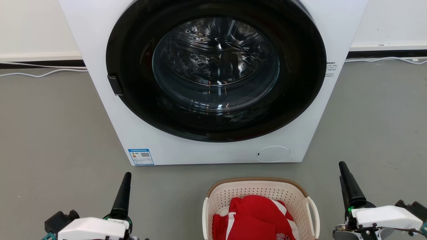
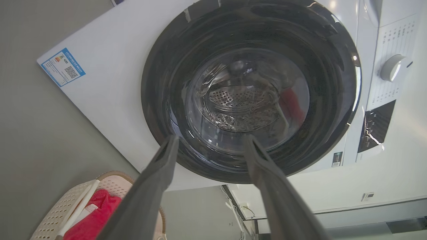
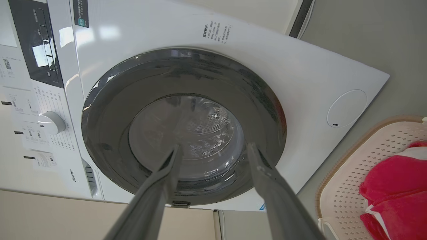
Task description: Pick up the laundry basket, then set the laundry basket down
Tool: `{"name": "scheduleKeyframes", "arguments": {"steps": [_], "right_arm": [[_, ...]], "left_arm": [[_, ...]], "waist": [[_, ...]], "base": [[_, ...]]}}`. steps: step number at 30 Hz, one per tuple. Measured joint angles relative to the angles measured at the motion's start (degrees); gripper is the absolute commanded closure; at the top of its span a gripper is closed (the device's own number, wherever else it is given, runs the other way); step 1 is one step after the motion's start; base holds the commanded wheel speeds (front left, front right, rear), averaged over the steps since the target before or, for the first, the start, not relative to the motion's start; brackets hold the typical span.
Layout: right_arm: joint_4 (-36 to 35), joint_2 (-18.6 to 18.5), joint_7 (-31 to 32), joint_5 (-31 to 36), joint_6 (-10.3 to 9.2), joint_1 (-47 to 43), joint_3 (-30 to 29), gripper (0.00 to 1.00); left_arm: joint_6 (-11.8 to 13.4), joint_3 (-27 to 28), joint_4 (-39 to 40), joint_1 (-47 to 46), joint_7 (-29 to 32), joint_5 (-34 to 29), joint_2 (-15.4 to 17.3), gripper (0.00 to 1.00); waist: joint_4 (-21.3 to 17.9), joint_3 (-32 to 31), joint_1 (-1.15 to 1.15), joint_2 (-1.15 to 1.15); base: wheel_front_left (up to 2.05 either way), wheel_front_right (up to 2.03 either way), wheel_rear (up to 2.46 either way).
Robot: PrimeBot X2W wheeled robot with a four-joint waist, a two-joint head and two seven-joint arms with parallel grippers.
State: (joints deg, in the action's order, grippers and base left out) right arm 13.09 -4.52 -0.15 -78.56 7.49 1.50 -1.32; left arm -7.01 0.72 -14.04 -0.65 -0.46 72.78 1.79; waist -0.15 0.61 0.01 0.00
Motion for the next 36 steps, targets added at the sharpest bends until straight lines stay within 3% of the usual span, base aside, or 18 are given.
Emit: {"name": "scheduleKeyframes", "arguments": {"steps": [15, 36], "right_arm": [[-1.14, -0.41, -2.44, 16.52, 0.00, 0.02, 1.48, 0.00], [-1.31, -0.98, -5.57, 28.55, 0.00, 0.07, 3.96, 0.00]], "left_arm": [[3.57, -3.12, 0.87, -0.21, -2.21, -15.97, 0.10, 0.00], [6.02, -6.37, 1.85, -0.53, -5.54, -28.84, 0.23, 0.00]], "waist": [[0.02, 0.07, 0.00, 0.00], [-0.23, -0.04, 0.00, 0.00]], "base": [[0.00, 0.00, 0.00], [0.00, 0.00, 0.00]]}}
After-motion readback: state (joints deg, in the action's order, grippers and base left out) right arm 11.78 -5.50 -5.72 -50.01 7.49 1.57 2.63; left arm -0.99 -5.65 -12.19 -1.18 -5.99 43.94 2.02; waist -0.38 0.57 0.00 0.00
